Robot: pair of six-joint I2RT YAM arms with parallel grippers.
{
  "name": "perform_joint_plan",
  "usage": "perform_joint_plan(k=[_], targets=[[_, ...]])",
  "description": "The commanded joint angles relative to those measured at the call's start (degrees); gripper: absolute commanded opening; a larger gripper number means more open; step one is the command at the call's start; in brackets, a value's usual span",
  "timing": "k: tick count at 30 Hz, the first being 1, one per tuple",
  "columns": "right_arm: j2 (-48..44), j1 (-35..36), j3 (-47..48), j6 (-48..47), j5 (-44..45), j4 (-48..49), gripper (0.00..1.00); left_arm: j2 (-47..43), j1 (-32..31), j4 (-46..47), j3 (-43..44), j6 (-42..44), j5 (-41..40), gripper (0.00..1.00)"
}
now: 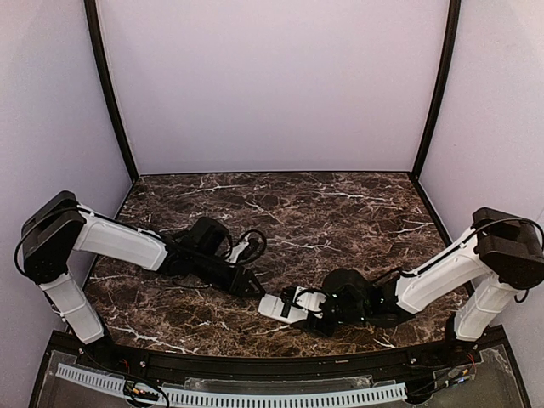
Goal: Load the batteries into the remote control
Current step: Load the battery cover onto the remote control without the battery cover, then press the battery cover on the remote control.
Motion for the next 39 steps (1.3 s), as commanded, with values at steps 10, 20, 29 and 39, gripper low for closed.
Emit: perform_joint_plan(k=[10, 20, 29, 39], targets=[[1.54, 0.32, 3.25, 3.15, -1.66, -2.57, 0.0, -0.42, -2.43, -0.79, -2.32, 0.66, -1.93, 0.45], [1.44, 0.0, 3.22, 3.37, -2.2, -2.66, 0.0, 0.67, -3.04, -1.13, -1.12, 0.94, -1.83, 0.4], [1.1, -0.1, 3.0, 3.38, -2.13, -2.56, 0.0, 1.7, -3.63, -2.24, 0.23, 1.56, -2.02, 0.37], [0.68, -0.26, 2.75, 3.28, -2.18, -2.27, 0.0, 3.2, -4.4, -4.28, 2.1, 2.33, -2.67, 0.32]])
